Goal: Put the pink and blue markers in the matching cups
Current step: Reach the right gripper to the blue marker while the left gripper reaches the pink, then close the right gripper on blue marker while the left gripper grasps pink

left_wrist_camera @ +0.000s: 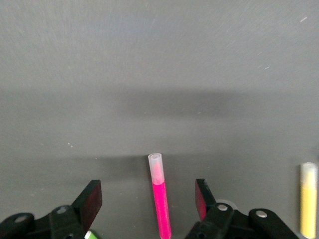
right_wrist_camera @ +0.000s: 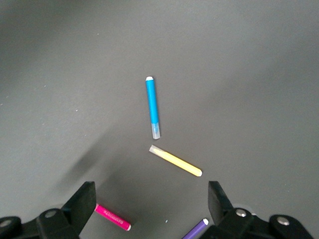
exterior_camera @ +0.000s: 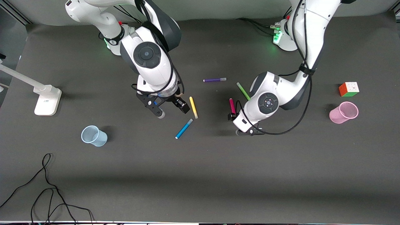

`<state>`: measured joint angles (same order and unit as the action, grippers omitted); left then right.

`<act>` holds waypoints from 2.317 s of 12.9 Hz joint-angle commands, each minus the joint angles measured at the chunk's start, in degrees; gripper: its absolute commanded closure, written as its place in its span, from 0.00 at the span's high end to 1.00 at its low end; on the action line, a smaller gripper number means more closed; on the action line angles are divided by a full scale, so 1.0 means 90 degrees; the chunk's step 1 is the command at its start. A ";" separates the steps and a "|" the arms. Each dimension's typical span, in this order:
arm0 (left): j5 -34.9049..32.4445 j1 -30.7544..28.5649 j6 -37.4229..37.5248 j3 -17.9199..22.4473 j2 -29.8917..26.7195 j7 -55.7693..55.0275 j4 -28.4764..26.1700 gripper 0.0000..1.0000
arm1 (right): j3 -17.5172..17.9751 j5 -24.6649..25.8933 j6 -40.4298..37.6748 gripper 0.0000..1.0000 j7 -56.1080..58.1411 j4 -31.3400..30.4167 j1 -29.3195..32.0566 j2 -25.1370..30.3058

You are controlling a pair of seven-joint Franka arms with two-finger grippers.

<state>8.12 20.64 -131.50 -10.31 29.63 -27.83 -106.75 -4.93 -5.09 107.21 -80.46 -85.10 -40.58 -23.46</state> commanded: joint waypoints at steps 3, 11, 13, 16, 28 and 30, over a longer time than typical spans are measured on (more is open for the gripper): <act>0.0065 0.0284 -0.0876 0.0081 -0.0294 -0.0607 -0.1009 0.78 | -0.0018 -0.0060 0.0401 1.00 -0.0210 0.0149 -0.0003 -0.0614; -0.0013 0.0734 -0.1053 0.0100 -0.0225 -0.1137 -0.1322 0.60 | -0.0028 -0.0060 0.1932 1.00 -0.0201 -0.0649 -0.0208 -0.1280; -0.0042 0.0734 -0.1063 0.0100 -0.0186 -0.1127 -0.1332 0.45 | -0.0028 -0.0021 0.2499 1.00 -0.0191 -0.1021 -0.0208 -0.1347; -0.0150 0.0744 -0.1297 0.0110 -0.0060 -0.1137 -0.1322 0.40 | -0.0028 0.0028 0.2920 1.00 -0.0143 -0.1042 -0.0208 -0.1708; -0.0160 0.0646 -0.1484 0.0139 -0.0020 -0.1040 -0.1147 0.00 | -0.0018 -0.0031 0.3498 0.64 -0.0162 -0.1023 -0.0267 -0.2286; -0.0160 0.0588 -0.0930 0.0217 -0.0350 -0.0971 -0.1030 0.00 | -0.0018 -0.0031 0.3488 0.44 -0.0113 -0.1022 -0.0267 -0.2286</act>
<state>7.47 26.04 -144.51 -9.29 29.80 -36.86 -116.78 -4.69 -5.07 138.25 -80.98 -94.71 -42.20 -43.65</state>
